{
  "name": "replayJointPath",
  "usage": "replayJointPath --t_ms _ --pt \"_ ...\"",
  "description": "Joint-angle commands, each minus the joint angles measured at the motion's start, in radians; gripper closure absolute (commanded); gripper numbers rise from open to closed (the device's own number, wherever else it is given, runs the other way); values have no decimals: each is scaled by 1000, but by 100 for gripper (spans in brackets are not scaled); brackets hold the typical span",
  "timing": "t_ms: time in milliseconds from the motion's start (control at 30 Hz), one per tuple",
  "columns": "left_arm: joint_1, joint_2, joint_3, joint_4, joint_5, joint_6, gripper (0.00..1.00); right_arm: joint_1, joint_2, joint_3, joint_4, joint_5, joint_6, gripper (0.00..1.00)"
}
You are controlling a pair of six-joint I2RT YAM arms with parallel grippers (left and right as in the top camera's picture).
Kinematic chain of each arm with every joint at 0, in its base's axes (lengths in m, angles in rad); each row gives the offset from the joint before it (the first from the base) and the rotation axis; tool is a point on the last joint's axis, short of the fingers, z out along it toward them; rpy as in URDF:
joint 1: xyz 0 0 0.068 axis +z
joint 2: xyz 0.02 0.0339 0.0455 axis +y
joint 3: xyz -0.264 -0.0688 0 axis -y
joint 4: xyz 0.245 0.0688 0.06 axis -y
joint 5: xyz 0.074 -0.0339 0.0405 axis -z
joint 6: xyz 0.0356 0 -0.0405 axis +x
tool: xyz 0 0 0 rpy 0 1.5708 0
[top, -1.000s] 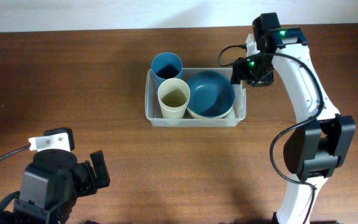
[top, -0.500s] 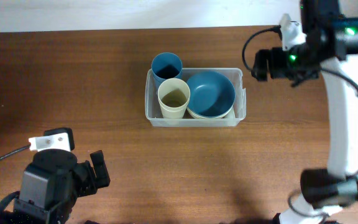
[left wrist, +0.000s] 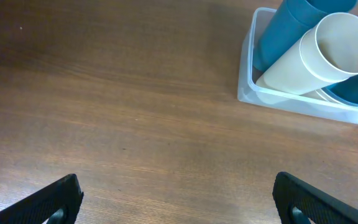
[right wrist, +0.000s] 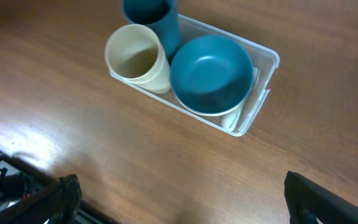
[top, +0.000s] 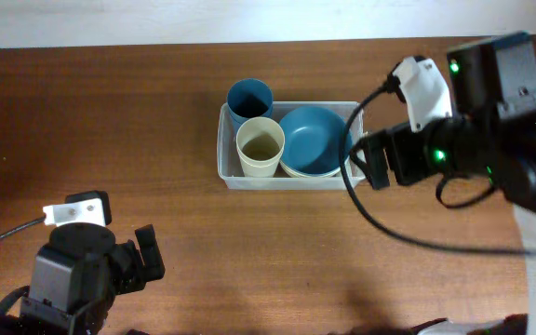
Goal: Pack container
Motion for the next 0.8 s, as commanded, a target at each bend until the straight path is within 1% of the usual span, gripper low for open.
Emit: replayJointPath --t_ms 0,167,300,367,433,767 --pt "3 -3 -4 -1 -10 -10 0 11 -11 13 -6 -5 -10 1" --pt "3 -3 -4 -1 -10 -10 0 7 -10 13 -6 -5 -5 1" --pt "3 -3 -4 -1 -10 -10 0 7 -16 13 -6 39 -1 1" --pt "3 -3 -4 -1 -10 -9 0 7 -24 13 -6 81 78 1" --pt "3 -3 -4 -1 -10 -10 0 7 -36 13 -6 94 116 1" --pt "3 -3 -4 -1 -10 -9 0 8 -255 11 -5 167 134 1"
